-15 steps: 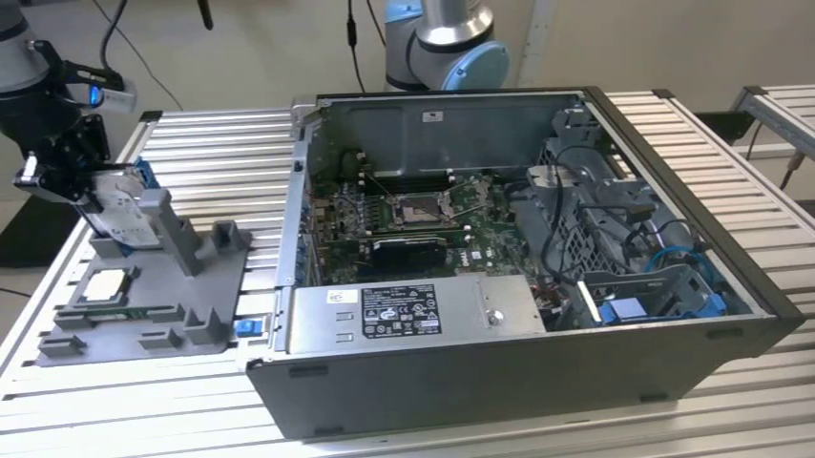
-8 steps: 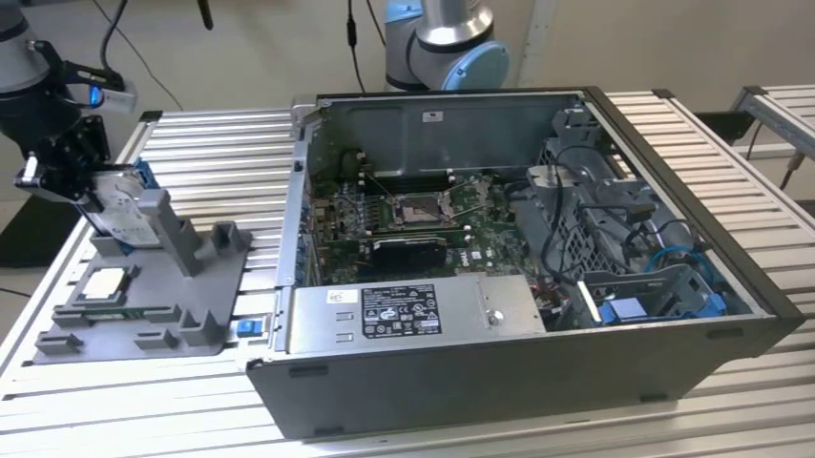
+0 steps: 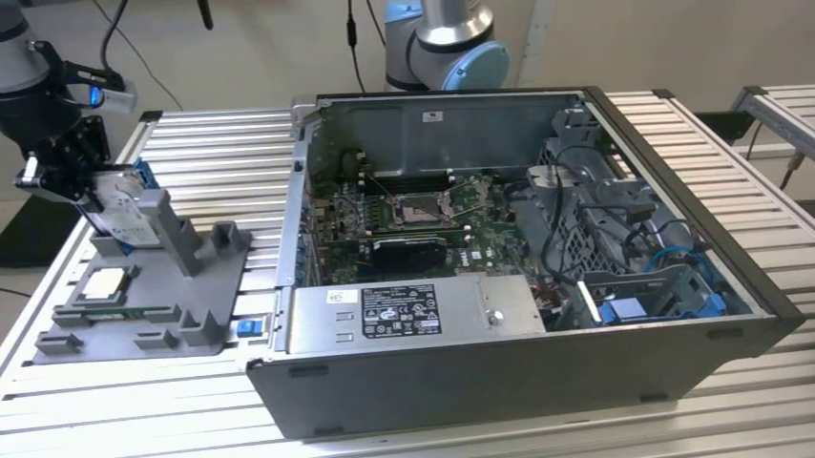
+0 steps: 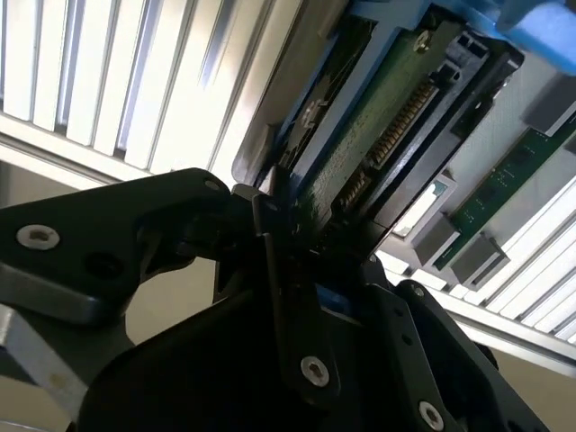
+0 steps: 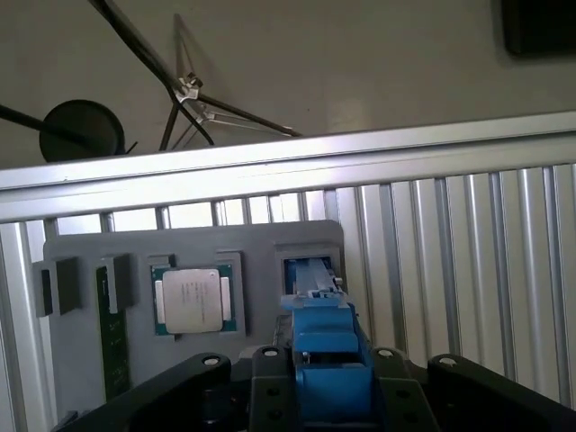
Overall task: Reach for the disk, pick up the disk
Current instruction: 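Pick up the disk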
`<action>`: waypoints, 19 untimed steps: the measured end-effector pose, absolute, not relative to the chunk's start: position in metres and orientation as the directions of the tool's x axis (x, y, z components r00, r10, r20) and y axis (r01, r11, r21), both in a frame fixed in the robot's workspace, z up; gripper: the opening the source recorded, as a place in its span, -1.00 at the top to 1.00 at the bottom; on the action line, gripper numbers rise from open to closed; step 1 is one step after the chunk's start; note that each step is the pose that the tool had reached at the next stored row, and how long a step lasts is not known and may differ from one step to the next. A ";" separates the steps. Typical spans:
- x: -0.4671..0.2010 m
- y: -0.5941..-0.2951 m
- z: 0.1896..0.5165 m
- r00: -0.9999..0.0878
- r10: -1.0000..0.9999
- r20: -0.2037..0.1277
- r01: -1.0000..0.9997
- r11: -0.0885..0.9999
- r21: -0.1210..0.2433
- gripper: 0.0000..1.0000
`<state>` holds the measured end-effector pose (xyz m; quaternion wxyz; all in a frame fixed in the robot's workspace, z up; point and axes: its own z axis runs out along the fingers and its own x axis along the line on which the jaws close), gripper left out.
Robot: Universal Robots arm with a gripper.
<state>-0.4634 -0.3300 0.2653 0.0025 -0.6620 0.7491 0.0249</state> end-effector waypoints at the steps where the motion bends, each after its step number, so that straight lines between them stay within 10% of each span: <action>1: -0.463 -0.330 0.265 -0.124 -0.992 -0.037 -0.992 0.122 0.034 1.00; 19: -0.463 -0.330 0.265 -0.124 -0.992 -0.036 -0.992 0.122 0.034 1.00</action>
